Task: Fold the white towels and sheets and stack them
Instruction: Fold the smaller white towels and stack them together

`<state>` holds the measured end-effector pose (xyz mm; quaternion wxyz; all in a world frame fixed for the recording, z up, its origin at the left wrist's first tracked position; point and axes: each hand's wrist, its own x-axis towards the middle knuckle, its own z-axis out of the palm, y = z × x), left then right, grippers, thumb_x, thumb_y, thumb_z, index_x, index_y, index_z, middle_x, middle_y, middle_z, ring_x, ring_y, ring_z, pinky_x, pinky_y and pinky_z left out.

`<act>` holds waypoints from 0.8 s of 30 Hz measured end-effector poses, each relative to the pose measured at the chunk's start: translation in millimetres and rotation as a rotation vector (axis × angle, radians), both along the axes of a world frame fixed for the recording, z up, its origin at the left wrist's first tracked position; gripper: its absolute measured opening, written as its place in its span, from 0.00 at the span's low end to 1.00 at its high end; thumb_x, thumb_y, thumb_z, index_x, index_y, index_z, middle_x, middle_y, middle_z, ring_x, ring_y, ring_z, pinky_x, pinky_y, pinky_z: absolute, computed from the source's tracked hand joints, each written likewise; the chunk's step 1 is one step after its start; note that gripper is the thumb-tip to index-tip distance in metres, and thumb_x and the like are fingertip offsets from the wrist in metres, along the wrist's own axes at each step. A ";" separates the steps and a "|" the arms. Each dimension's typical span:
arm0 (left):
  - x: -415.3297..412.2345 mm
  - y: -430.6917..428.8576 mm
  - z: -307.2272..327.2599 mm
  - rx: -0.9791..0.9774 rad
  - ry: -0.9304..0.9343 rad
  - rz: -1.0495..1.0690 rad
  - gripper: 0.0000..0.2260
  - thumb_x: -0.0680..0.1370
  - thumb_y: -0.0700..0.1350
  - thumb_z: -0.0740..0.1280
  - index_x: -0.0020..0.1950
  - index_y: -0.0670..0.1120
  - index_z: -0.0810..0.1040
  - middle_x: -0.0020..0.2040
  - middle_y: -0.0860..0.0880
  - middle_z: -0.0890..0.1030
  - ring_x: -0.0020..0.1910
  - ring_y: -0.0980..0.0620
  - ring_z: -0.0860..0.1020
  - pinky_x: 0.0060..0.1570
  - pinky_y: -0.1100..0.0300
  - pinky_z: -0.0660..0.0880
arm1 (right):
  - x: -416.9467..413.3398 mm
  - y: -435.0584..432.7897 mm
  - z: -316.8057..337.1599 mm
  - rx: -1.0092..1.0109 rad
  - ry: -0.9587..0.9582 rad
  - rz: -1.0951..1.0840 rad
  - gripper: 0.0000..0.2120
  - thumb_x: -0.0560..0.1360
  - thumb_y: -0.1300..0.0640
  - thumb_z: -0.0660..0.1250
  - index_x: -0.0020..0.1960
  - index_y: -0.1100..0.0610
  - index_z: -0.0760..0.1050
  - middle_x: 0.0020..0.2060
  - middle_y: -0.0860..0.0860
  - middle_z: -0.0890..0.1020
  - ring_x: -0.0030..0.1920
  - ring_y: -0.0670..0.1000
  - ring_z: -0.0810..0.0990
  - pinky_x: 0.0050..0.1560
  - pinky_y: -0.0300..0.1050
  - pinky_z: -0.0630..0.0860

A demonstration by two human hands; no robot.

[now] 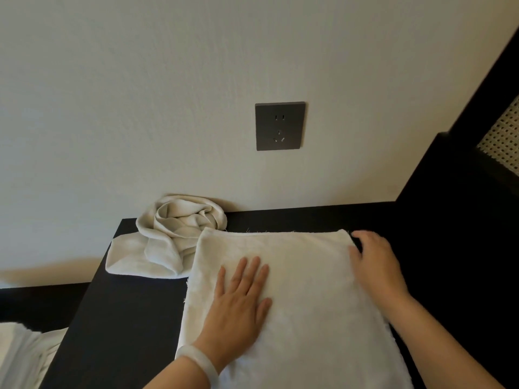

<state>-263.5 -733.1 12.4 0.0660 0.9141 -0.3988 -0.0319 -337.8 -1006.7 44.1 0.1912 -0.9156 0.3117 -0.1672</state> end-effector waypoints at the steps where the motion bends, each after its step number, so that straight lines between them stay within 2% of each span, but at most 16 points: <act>1: 1.0 0.1 -2.0 0.003 0.003 0.010 0.28 0.81 0.63 0.40 0.80 0.58 0.43 0.80 0.56 0.40 0.79 0.46 0.38 0.73 0.43 0.37 | 1.1 11.0 -5.7 -0.009 0.057 0.135 0.23 0.82 0.53 0.61 0.75 0.58 0.66 0.72 0.54 0.70 0.73 0.56 0.66 0.72 0.49 0.63; 2: 3.8 0.5 -3.9 0.015 0.005 0.024 0.28 0.80 0.65 0.38 0.79 0.61 0.38 0.79 0.57 0.35 0.78 0.45 0.34 0.73 0.42 0.33 | 1.3 21.4 -12.7 -0.041 0.173 0.252 0.27 0.83 0.49 0.56 0.79 0.56 0.56 0.78 0.53 0.59 0.78 0.54 0.55 0.77 0.49 0.51; 3: 9.1 1.3 -5.3 0.034 0.009 0.044 0.29 0.78 0.68 0.35 0.77 0.62 0.33 0.78 0.56 0.31 0.77 0.45 0.30 0.73 0.42 0.31 | 0.9 27.2 -22.8 -0.092 0.285 0.328 0.29 0.84 0.45 0.50 0.81 0.52 0.46 0.80 0.49 0.48 0.80 0.50 0.44 0.78 0.48 0.41; 4: 16.5 2.9 -5.5 0.054 0.006 0.074 0.30 0.76 0.69 0.33 0.76 0.62 0.31 0.77 0.53 0.30 0.76 0.44 0.29 0.73 0.42 0.30 | -0.2 30.0 -31.3 -0.139 0.362 0.358 0.29 0.83 0.42 0.44 0.81 0.49 0.39 0.80 0.46 0.40 0.79 0.47 0.36 0.77 0.48 0.34; 5: 25.4 4.8 -5.1 0.074 -0.008 0.110 0.32 0.75 0.70 0.31 0.77 0.61 0.30 0.78 0.50 0.30 0.77 0.43 0.30 0.74 0.44 0.31 | -0.6 29.4 -36.2 -0.166 0.394 0.353 0.30 0.83 0.40 0.40 0.80 0.48 0.36 0.79 0.45 0.37 0.77 0.46 0.32 0.76 0.48 0.31; 8: 48.1 8.5 -1.1 0.115 -0.060 0.188 0.35 0.75 0.68 0.29 0.79 0.55 0.33 0.80 0.43 0.36 0.78 0.44 0.34 0.76 0.48 0.34 | 3.4 28.5 -37.7 -0.190 0.422 0.302 0.30 0.81 0.38 0.38 0.80 0.46 0.35 0.79 0.46 0.36 0.77 0.49 0.30 0.74 0.51 0.28; 12: 58.7 -1.9 -2.1 0.117 -0.118 0.119 0.34 0.77 0.68 0.28 0.80 0.55 0.36 0.81 0.47 0.38 0.78 0.46 0.35 0.76 0.44 0.34 | 18.2 34.5 -38.1 -0.231 0.417 0.264 0.32 0.80 0.36 0.38 0.80 0.46 0.38 0.80 0.46 0.39 0.78 0.51 0.33 0.74 0.57 0.29; 15: 74.3 7.3 -0.7 0.101 -0.121 0.171 0.34 0.77 0.66 0.31 0.81 0.52 0.40 0.81 0.47 0.40 0.78 0.49 0.34 0.74 0.51 0.29 | 20.9 20.9 -38.8 -0.210 0.443 0.201 0.34 0.78 0.35 0.36 0.81 0.48 0.39 0.80 0.46 0.41 0.79 0.49 0.37 0.77 0.56 0.36; 18: 81.5 18.0 3.0 0.076 -0.093 0.207 0.32 0.80 0.64 0.36 0.80 0.48 0.39 0.80 0.48 0.37 0.76 0.53 0.31 0.74 0.57 0.29 | 23.4 7.1 -33.1 -0.181 0.487 0.085 0.39 0.74 0.34 0.29 0.80 0.53 0.35 0.80 0.49 0.40 0.79 0.50 0.37 0.78 0.55 0.38; 21: 66.6 7.0 8.1 0.091 -0.101 0.230 0.33 0.80 0.63 0.34 0.80 0.46 0.40 0.80 0.46 0.39 0.77 0.49 0.33 0.74 0.51 0.29 | 25.8 19.3 -28.5 -0.196 0.454 0.070 0.41 0.73 0.34 0.28 0.79 0.55 0.34 0.80 0.51 0.39 0.78 0.50 0.34 0.77 0.56 0.35; 22: 54.7 -0.3 9.6 0.071 -0.103 0.212 0.33 0.80 0.64 0.34 0.81 0.47 0.43 0.81 0.45 0.42 0.78 0.47 0.37 0.75 0.49 0.30 | 24.0 30.2 -28.9 -0.202 0.408 0.115 0.39 0.74 0.35 0.30 0.80 0.54 0.36 0.80 0.50 0.39 0.78 0.50 0.33 0.76 0.56 0.32; 24: 29.6 -10.7 5.3 -0.011 -0.047 0.104 0.31 0.82 0.64 0.39 0.81 0.51 0.52 0.81 0.47 0.50 0.80 0.46 0.47 0.76 0.44 0.39 | 17.1 55.4 -34.2 -0.197 0.350 0.247 0.35 0.78 0.35 0.37 0.80 0.49 0.38 0.79 0.47 0.39 0.77 0.48 0.32 0.74 0.55 0.27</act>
